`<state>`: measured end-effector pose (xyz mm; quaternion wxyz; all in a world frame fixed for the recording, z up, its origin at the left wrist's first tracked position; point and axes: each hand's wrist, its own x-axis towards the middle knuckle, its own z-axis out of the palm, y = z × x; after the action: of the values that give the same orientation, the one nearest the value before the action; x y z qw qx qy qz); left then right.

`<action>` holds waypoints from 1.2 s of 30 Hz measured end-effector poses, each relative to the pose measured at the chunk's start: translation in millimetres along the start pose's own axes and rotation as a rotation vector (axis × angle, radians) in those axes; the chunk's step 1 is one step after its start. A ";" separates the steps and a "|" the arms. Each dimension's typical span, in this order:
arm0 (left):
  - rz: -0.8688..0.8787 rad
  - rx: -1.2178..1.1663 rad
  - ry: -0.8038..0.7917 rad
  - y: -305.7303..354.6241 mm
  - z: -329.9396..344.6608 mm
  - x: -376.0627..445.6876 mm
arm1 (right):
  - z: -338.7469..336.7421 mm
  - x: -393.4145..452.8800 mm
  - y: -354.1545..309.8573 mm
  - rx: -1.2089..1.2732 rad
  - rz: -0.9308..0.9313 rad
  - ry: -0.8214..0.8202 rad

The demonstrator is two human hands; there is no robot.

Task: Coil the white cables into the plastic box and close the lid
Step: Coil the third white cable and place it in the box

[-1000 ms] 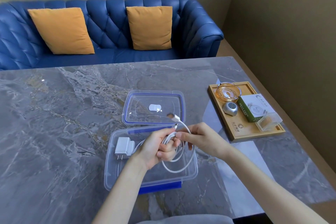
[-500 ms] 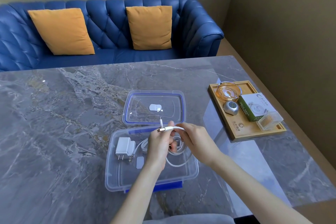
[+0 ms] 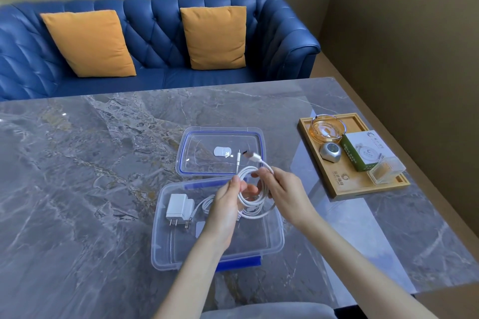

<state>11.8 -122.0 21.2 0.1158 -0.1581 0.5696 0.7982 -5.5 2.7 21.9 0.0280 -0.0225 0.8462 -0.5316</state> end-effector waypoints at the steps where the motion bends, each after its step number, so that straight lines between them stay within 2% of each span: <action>1: 0.020 -0.013 0.012 1.3 0.6 1.1 | -1.8 1.0 -1.8 0.162 0.063 -0.020; 3: 0.043 -0.067 0.041 4.6 -0.3 1.9 | -9.8 2.7 -3.5 0.508 0.186 -0.044; 5: 0.057 -0.129 0.068 7.0 -1.8 3.0 | -19.5 2.0 -1.9 0.698 0.276 -0.070; 7: 0.068 -0.158 0.084 8.9 -1.5 3.8 | -24.3 -1.0 0.2 0.607 0.341 -0.128; 11: 0.110 -0.134 0.022 10.2 2.9 5.1 | -17.1 -5.0 9.9 0.035 0.370 -0.366; 14: 0.116 -0.072 -0.006 6.9 4.7 7.6 | -12.2 -3.5 13.8 -0.127 0.297 -0.419; 20: 0.053 -0.059 0.030 2.0 7.5 8.6 | -14.6 -3.7 2.3 -0.121 0.084 -0.382; 23: 0.045 0.061 0.043 -5.0 5.3 10.5 | -13.4 -2.5 3.2 -0.116 0.056 -0.326; 26: 0.059 0.222 0.102 -9.7 -2.5 14.1 | -15.6 -2.0 0.2 -0.025 0.117 -0.323; 31: 0.101 0.384 0.150 -4.2 -5.2 8.2 | -19.3 -0.8 -6.6 0.241 0.273 -0.416; 36: 0.148 0.532 0.148 -6.5 -4.4 8.3 | -10.9 -0.2 -10.1 0.287 0.275 -0.277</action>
<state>7.0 -124.0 11.0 0.0527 -0.1381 0.7761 0.6131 -6.0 8.1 35.7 0.2188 0.0244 0.7452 -0.6295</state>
